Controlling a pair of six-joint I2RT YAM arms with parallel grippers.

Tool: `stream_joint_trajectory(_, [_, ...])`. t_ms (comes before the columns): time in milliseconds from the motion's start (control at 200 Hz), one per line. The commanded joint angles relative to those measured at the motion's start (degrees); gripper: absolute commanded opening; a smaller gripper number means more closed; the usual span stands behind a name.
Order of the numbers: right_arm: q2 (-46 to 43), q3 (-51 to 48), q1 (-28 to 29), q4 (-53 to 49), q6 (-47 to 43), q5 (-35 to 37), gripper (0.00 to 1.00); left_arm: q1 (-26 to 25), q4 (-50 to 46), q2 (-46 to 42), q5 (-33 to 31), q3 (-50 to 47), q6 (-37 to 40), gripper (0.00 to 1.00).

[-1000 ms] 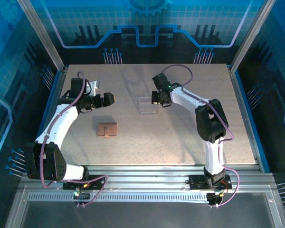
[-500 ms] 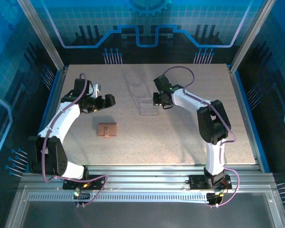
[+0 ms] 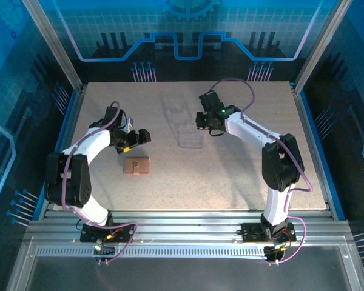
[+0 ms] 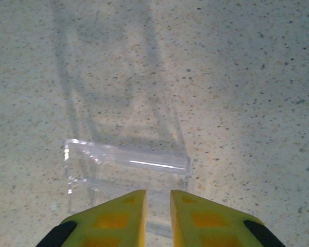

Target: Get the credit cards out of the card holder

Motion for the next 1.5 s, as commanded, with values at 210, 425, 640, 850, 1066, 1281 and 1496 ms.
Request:
stream_joint_trajectory(210, [-5.9, -4.4, 7.7, -2.4, 2.6, -4.9, 0.24, -0.4, -1.1, 8.1, 1.0, 4.2, 0.3, 0.99])
stream_joint_trajectory(425, [-7.5, -7.9, 12.0, -2.4, 4.9, -7.8, 0.26, -1.0, -1.6, 3.3, 1.8, -1.0, -1.9, 0.99])
stream_joint_trajectory(640, [-7.6, -11.3, 15.7, -0.4, 8.0, -13.1, 0.30, -2.3, -1.7, -2.2, 3.0, -6.9, -4.9, 0.99])
stream_joint_trajectory(850, [-7.3, -15.4, 18.1, 2.8, 11.7, -18.5, 0.35, -5.6, -1.7, -6.6, 4.2, -10.7, -8.8, 0.99])
stream_joint_trajectory(1066, [-9.0, -21.7, 18.2, 7.9, 15.4, -21.6, 0.36, -11.1, 0.7, -9.1, 6.5, -14.4, -14.1, 0.99])
stream_joint_trajectory(1281, [-10.4, -26.0, 18.1, 9.6, 17.8, -23.6, 0.38, -16.1, 3.6, -12.4, 7.0, -18.3, -19.9, 0.99])
stream_joint_trajectory(1496, [-11.1, -32.3, 18.1, 17.4, 22.5, -27.9, 0.40, -19.5, 7.9, -15.6, 8.3, -22.5, -25.8, 0.96])
